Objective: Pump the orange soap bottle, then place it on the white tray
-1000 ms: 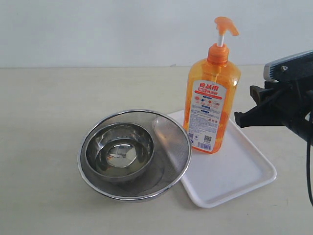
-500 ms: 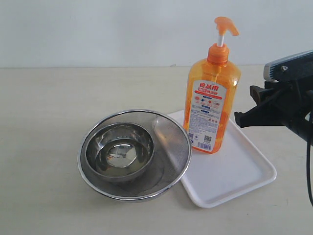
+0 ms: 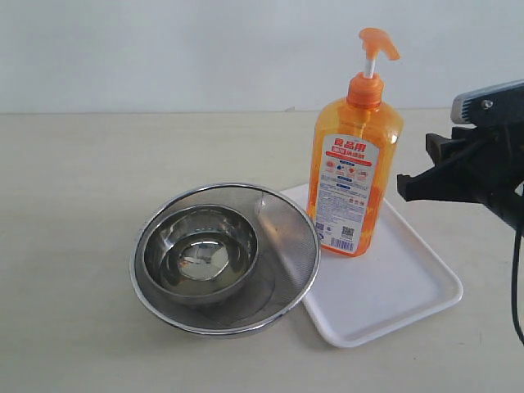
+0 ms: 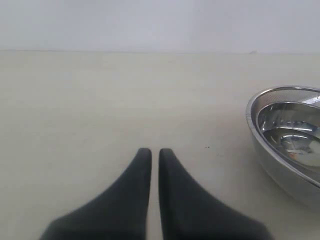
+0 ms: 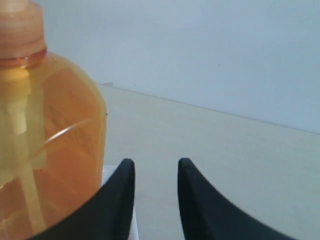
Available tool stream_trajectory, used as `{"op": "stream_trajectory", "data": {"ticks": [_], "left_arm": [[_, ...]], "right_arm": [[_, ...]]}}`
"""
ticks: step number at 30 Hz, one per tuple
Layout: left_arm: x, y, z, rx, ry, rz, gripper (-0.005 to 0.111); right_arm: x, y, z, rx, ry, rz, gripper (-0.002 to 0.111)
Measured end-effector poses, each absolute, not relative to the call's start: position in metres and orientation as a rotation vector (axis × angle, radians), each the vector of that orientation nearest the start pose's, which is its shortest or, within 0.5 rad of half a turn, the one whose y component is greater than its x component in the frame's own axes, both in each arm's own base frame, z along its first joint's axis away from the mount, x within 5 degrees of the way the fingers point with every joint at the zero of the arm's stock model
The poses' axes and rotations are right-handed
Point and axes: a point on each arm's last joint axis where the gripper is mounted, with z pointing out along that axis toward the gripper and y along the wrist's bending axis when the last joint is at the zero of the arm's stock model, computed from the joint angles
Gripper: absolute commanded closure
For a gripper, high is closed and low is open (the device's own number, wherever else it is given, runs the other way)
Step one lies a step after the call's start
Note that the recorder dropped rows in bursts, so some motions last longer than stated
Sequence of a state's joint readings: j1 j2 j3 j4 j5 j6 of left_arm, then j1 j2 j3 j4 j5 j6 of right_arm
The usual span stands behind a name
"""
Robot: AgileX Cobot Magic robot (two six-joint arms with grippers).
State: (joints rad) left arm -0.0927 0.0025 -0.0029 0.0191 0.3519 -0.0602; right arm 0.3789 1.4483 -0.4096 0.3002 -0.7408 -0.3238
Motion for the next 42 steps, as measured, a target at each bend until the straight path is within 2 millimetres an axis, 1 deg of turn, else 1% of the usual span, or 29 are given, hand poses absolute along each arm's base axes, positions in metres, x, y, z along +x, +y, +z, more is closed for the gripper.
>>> {"op": "stream_trajectory", "data": {"ticks": [2,4,5,9,13,20,25,30,31,34,37,42], "left_arm": [[0.053,-0.004,0.182,0.042,1.836,-0.089,0.102],[0.053,-0.004,0.182,0.042,1.836,-0.089,0.102],[0.053,-0.004,0.182,0.042,1.836,-0.089,0.102],[0.053,-0.004,0.182,0.042,1.836,-0.089,0.102],[0.053,-0.004,0.182,0.042,1.836,-0.089,0.102],[0.053,-0.004,0.182,0.042,1.836,-0.089,0.102],[0.053,-0.004,0.182,0.042,1.836,-0.089,0.102],[0.053,-0.004,0.182,0.042,1.836,-0.089,0.102],[0.053,-0.004,0.182,0.042,1.836,-0.089,0.102],[0.053,-0.004,0.182,0.042,1.836,-0.089,0.102],[0.053,-0.004,0.182,0.042,1.836,-0.089,0.102],[0.053,-0.004,0.182,0.042,1.836,-0.089,0.102]], "right_arm": [[0.245,0.075,0.199,-0.251,1.772,0.006,0.048],[0.248,0.074,0.201,-0.228,1.767,-0.009,0.030],[0.249,0.074,0.203,-0.217,1.763,-0.011,0.026],[0.253,0.076,0.206,-0.259,1.761,-0.039,0.026],[0.252,0.083,0.203,-0.395,1.779,-0.033,0.026],[0.253,0.095,0.198,-0.533,1.930,0.067,0.026],[0.250,0.100,0.195,-0.584,1.970,0.113,0.026],[0.248,0.101,0.191,-0.569,2.023,0.158,0.026],[0.246,0.103,0.191,-0.590,2.027,0.179,0.026],[0.245,0.109,0.193,-0.606,1.994,0.267,0.026],[0.244,0.117,0.200,-0.612,1.916,0.372,0.026],[0.243,0.121,0.205,-0.646,1.846,0.414,0.026]]}}
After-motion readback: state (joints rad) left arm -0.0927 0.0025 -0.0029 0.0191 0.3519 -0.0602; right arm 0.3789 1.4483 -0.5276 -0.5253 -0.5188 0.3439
